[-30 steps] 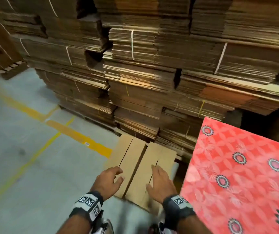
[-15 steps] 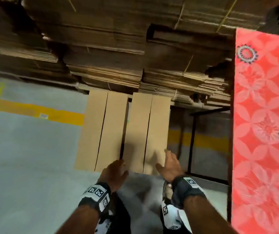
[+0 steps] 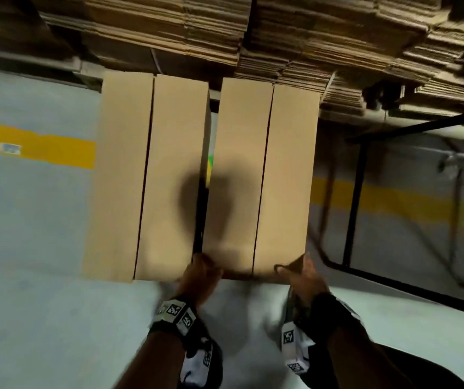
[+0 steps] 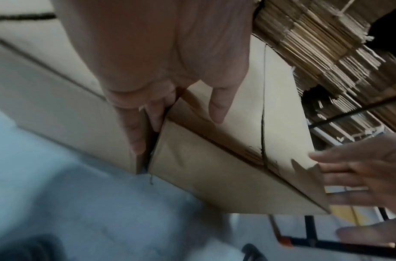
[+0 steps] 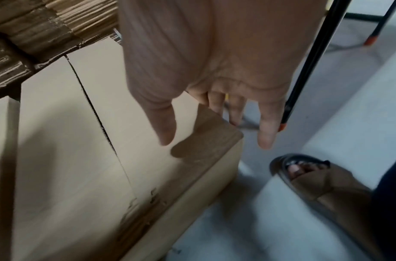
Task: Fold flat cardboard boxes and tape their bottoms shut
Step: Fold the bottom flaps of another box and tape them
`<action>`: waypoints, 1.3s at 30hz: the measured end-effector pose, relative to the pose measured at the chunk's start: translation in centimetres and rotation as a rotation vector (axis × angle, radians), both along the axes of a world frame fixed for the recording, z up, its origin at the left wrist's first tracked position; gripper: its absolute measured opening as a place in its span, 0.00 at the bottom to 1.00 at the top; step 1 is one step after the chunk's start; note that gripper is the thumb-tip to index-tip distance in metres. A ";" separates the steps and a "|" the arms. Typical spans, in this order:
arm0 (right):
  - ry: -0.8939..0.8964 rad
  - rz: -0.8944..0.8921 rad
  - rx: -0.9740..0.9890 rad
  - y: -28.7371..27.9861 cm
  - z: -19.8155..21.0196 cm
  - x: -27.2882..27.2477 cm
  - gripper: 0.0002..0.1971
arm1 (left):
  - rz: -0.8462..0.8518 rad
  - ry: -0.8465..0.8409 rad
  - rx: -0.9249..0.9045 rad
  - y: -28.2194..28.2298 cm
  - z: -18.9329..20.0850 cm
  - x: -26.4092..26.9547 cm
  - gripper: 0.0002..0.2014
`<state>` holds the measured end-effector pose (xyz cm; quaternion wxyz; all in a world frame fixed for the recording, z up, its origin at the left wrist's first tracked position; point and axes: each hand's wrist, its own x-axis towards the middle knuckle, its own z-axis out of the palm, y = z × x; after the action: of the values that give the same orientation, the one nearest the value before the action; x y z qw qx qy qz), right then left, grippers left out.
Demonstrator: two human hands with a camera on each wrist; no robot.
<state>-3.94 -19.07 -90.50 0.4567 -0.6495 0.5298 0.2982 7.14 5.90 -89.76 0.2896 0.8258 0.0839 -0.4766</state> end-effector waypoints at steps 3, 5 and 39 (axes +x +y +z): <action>-0.101 0.021 0.072 1.1 -1.8 -0.1 0.50 | 0.091 -0.100 -0.023 1.6 -1.1 -1.1 0.09; -0.108 0.067 0.077 3.3 1.1 2.1 0.46 | 0.155 -0.134 -0.018 3.5 -1.0 -1.1 0.15; -0.948 0.003 0.026 9.3 63.7 1.7 0.44 | 0.859 -0.604 -0.730 9.6 63.7 -6.2 0.15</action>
<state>-2.22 -9.76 -26.77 0.6560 -0.7089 0.2582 -0.0241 0.97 15.53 -26.03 0.7283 0.6647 0.1546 -0.0624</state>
